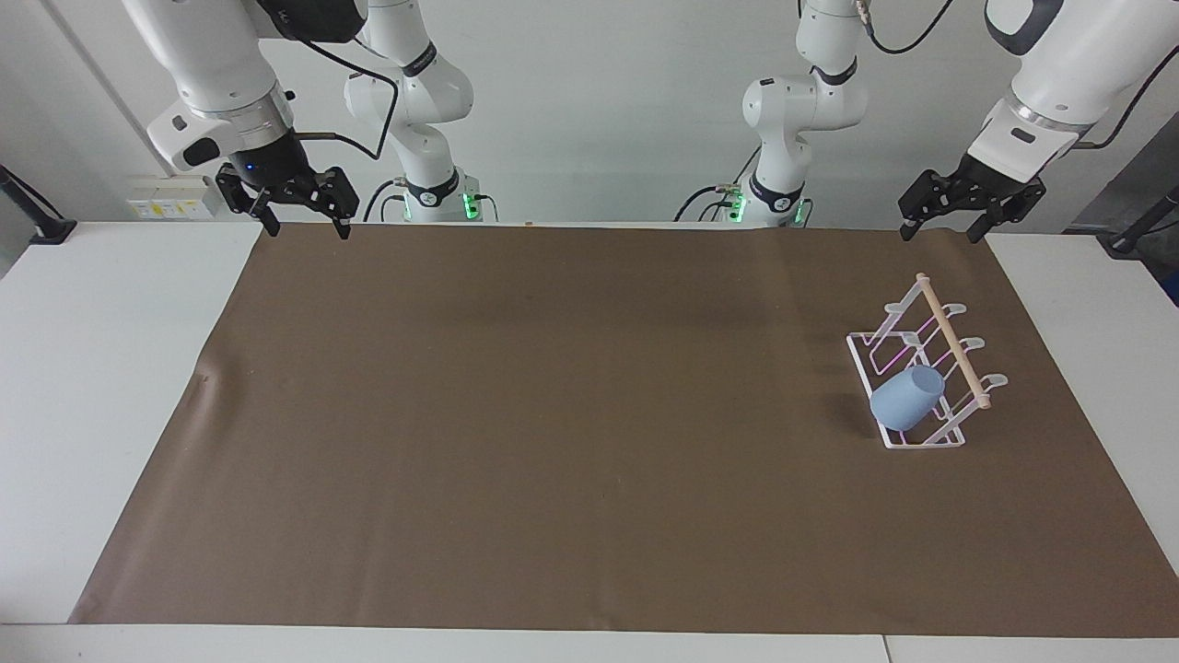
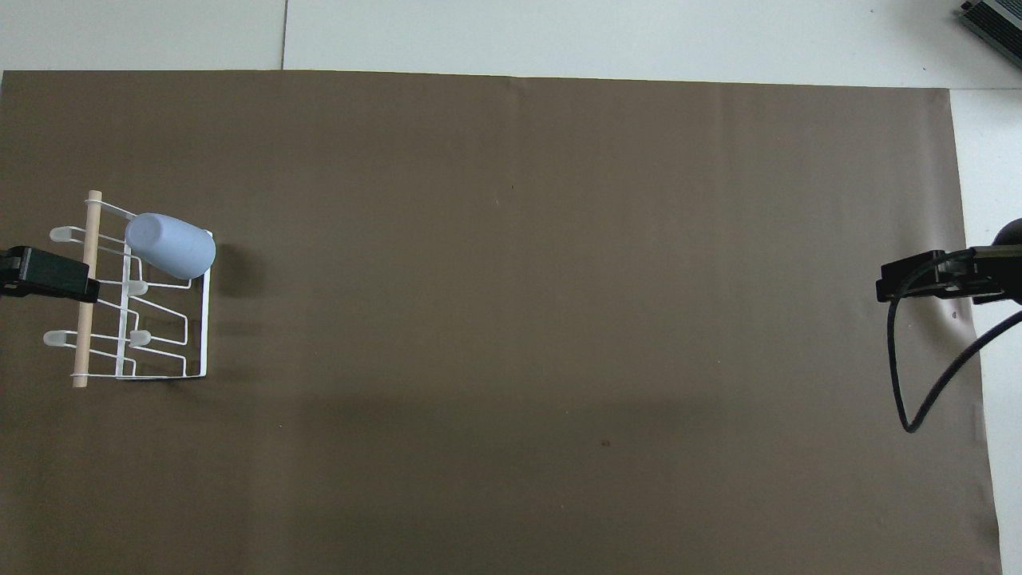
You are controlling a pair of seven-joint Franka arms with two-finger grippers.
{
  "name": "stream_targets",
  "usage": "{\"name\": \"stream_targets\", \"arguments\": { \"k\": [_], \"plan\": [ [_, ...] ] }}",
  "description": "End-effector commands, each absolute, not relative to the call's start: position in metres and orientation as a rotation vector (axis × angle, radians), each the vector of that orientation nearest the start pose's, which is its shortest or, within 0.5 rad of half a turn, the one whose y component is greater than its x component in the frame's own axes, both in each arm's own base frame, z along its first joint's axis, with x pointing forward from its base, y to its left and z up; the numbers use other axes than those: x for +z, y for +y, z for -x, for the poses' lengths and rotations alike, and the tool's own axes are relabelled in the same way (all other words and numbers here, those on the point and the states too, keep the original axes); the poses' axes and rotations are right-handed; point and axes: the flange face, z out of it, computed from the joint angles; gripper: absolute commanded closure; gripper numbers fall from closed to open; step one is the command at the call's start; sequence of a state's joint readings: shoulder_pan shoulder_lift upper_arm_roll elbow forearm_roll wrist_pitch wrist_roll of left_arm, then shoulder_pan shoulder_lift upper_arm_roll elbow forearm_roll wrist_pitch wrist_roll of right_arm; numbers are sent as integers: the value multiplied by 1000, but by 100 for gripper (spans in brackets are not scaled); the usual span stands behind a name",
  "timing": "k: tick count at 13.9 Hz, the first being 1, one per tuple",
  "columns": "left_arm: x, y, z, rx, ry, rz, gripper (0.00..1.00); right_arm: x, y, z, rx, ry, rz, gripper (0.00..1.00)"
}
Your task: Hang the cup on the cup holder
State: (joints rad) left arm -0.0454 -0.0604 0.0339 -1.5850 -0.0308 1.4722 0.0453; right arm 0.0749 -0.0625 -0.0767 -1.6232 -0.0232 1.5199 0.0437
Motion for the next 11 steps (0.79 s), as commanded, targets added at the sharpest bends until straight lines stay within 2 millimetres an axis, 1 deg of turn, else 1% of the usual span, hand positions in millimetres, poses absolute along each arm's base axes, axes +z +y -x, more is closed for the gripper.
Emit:
{"name": "stream_targets", "arguments": {
  "k": [1,2,11],
  "plan": [
    [652,-11,-527,109,78,3155,0,629,-3,-524,65,80,3149,0],
    [660,-13,-527,92,72,3152,0,629,-3,-524,65,80,3149,0],
    [667,-19,-532,94,84,3146,0,629,-3,-522,65,82,3148,0]
  ]
}}
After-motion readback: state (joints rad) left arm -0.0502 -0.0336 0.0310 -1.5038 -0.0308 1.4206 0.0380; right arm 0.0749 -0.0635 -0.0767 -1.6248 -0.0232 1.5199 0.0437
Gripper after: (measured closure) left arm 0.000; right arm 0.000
